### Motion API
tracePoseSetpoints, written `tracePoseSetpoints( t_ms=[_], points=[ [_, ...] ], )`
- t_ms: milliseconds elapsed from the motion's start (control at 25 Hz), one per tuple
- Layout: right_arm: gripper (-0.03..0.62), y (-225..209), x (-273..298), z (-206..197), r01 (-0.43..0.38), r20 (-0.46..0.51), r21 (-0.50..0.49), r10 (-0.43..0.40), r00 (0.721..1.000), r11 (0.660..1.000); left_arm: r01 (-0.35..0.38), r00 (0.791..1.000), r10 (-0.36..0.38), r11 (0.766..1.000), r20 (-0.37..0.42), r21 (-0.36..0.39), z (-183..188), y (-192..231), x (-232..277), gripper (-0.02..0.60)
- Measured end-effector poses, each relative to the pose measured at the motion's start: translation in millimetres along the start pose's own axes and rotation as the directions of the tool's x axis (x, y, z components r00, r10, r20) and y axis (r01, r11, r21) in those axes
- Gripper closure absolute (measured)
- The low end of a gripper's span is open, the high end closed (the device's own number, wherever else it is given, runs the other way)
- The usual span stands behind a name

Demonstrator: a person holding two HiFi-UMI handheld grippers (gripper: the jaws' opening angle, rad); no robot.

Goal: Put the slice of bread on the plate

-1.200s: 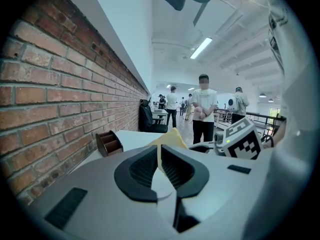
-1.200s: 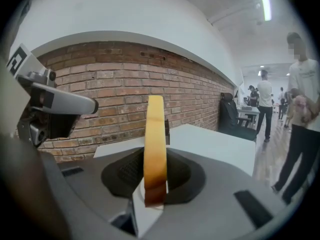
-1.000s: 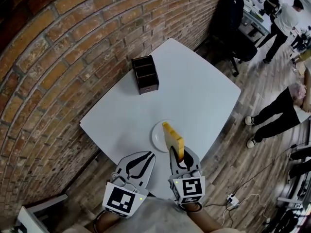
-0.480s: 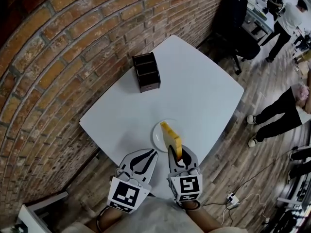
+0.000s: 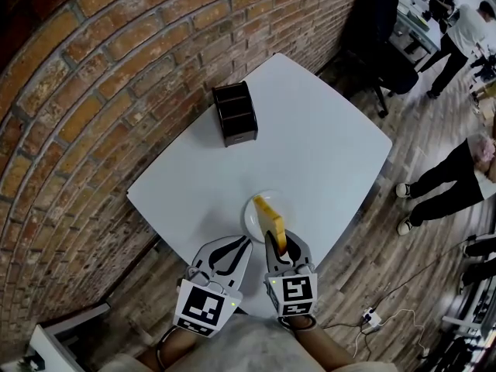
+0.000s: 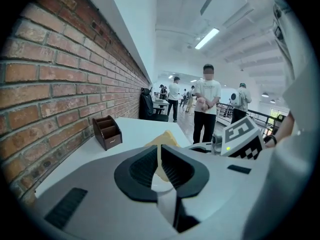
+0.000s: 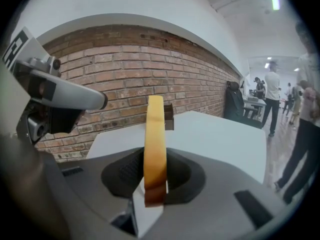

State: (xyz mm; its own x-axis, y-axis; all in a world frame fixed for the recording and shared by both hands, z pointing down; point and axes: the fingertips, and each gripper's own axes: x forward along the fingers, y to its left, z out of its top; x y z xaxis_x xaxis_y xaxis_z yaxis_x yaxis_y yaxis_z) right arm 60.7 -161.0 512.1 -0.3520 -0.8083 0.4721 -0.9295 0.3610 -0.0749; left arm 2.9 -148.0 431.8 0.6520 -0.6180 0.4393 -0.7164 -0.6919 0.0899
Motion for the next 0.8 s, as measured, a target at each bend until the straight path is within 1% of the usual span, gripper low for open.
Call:
tracePoseSetpoints(
  t_ms=[240, 400, 680, 800],
  points=[
    [0.502, 1, 8, -8, -0.015, -0.026, 0.012, 0.015, 1.000, 1.000, -0.004, 1.000, 0.004, 1.000, -0.011, -0.004, -2, 3, 3, 0.551],
    [0.502, 3, 14, -10, -0.039, -0.032, 0.035, 0.040, 0.999, 0.999, 0.005, 1.000, -0.005, 1.000, -0.010, -0.001, -1, 1, 5, 0.551],
    [0.502, 3, 22, -18, -0.074, -0.052, 0.092, 0.079, 0.996, 0.993, 0.004, 1.000, -0.004, 1.000, -0.016, 0.001, -1, 0, 8, 0.551],
    [0.502, 4, 25, -20, -0.089, -0.052, 0.141, 0.097, 0.994, 0.986, 0.005, 1.000, -0.005, 1.000, -0.018, -0.001, -2, 0, 8, 0.551]
  ],
)
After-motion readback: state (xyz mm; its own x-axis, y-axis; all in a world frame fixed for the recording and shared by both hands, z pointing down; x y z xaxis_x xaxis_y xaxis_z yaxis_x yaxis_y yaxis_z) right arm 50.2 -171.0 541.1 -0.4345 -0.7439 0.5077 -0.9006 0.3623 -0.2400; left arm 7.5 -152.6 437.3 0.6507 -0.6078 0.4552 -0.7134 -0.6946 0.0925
